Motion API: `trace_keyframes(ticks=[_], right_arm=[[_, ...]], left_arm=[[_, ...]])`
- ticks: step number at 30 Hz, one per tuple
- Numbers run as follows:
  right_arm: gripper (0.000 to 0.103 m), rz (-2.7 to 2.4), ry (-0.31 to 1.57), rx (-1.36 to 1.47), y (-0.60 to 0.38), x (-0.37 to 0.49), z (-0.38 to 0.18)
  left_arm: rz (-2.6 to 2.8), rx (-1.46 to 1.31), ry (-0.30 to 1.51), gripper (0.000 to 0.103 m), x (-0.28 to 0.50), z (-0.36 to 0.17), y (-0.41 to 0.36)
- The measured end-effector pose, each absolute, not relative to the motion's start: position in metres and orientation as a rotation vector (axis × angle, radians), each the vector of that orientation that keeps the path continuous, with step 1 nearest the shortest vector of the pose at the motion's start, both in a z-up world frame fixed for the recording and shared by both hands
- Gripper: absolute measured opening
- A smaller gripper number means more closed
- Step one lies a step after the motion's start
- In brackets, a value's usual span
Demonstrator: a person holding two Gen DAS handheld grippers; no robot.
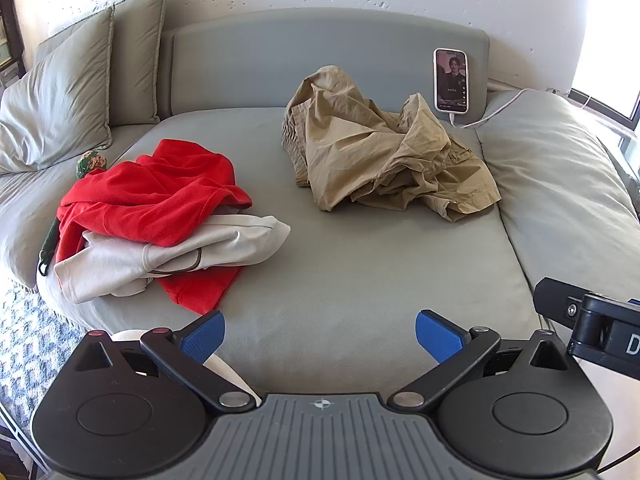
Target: Fold clothes
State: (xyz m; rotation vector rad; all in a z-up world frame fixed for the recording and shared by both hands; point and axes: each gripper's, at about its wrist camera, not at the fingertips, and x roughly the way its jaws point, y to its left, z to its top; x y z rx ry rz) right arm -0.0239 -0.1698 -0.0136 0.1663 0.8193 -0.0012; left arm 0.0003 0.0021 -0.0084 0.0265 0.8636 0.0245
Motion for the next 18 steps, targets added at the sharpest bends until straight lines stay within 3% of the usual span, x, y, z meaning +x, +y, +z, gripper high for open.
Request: trace_keyframes(ticks=[18], right_arm=[[0.103, -0.008, 0.82, 0.161, -0.1697, -0.0229, -0.015]], left_arm=[[0.023, 0.028, 0.872, 0.102, 0.0028, -0.0089, 0.0032]])
